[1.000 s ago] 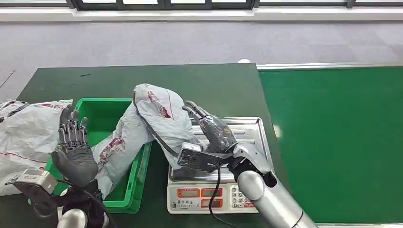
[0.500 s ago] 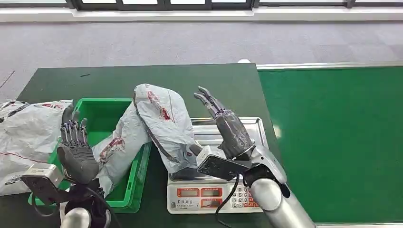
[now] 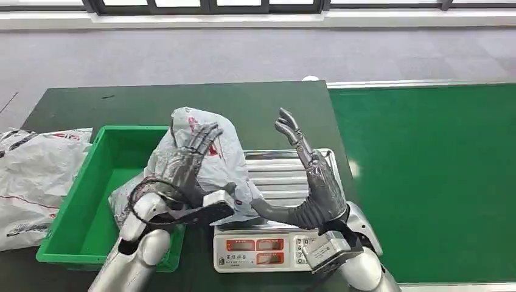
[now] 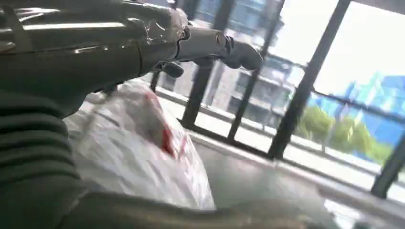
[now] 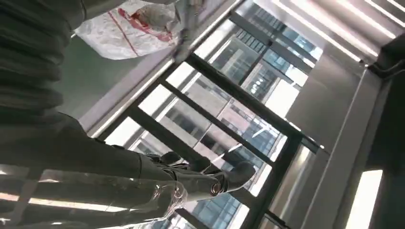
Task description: Moved the parcel from conveyor to table for the left to box.
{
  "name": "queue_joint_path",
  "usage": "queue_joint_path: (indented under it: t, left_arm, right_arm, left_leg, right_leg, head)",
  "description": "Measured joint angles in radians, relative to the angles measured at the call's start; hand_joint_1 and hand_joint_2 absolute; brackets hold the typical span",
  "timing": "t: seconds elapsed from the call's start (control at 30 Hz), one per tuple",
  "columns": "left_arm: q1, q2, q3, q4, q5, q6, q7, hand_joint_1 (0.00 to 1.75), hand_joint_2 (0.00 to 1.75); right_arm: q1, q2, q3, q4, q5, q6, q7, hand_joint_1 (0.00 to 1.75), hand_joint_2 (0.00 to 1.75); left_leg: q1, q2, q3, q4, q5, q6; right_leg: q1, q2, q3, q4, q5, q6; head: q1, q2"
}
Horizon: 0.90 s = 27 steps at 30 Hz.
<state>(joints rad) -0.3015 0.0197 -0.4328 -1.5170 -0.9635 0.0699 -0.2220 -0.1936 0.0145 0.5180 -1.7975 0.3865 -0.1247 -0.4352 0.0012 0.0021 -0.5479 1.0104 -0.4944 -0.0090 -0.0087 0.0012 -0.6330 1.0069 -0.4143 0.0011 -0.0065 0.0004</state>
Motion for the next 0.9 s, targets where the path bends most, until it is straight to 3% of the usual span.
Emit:
queue_joint_path:
  t: [0.47,0.5,0.6,0.63,0.9]
  left_arm:
    - [-0.222,0.109,-0.22,0.272,-0.007,-0.23,-0.073,0.0,1.75]
    - [-0.239,0.116,-0.24,0.285,0.0,-0.255,-0.085,1.48,1.75]
    - [-0.27,0.144,-0.288,0.313,0.02,-0.308,-0.114,1.48,1.75]
    - [-0.276,0.156,-0.3,0.314,0.024,-0.323,-0.121,1.75,1.75]
    - [-0.322,0.229,-0.385,0.307,0.026,-0.392,-0.132,1.75,1.75]
  right_arm:
    - [-0.003,-0.032,0.0,0.006,-0.047,0.02,-0.014,0.0,1.75]
    - [-0.004,-0.034,0.0,0.009,-0.052,0.02,-0.014,0.0,1.75]
    - [0.001,-0.041,0.0,0.013,-0.062,0.017,-0.019,0.0,1.75]
    - [0.006,-0.045,0.0,0.013,-0.063,0.012,-0.025,0.0,1.75]
    - [0.026,-0.063,-0.001,0.011,-0.062,0.011,-0.018,0.0,1.75]
  left_leg:
    - [0.001,0.001,-0.001,0.0,0.001,-0.001]
    - [0.001,0.001,-0.001,0.0,0.001,-0.001]
    - [0.001,0.002,0.0,0.0,0.001,-0.001]
    - [0.001,0.002,0.0,0.0,0.001,-0.001]
    - [0.001,0.003,-0.001,0.0,0.002,-0.003]
  right_leg:
    - [0.001,0.002,-0.001,0.0,0.001,-0.001]
    - [0.0,0.002,-0.001,0.0,0.001,-0.001]
    - [0.001,0.002,0.0,0.0,0.001,-0.001]
    - [0.001,0.002,0.0,0.0,0.001,-0.001]
    - [0.001,0.003,-0.001,0.0,0.002,-0.003]
  head:
    - [0.0,0.0]
    - [0.0,0.0]
    - [0.0,0.0]
    - [0.0,0.0]
    - [0.0,0.0]
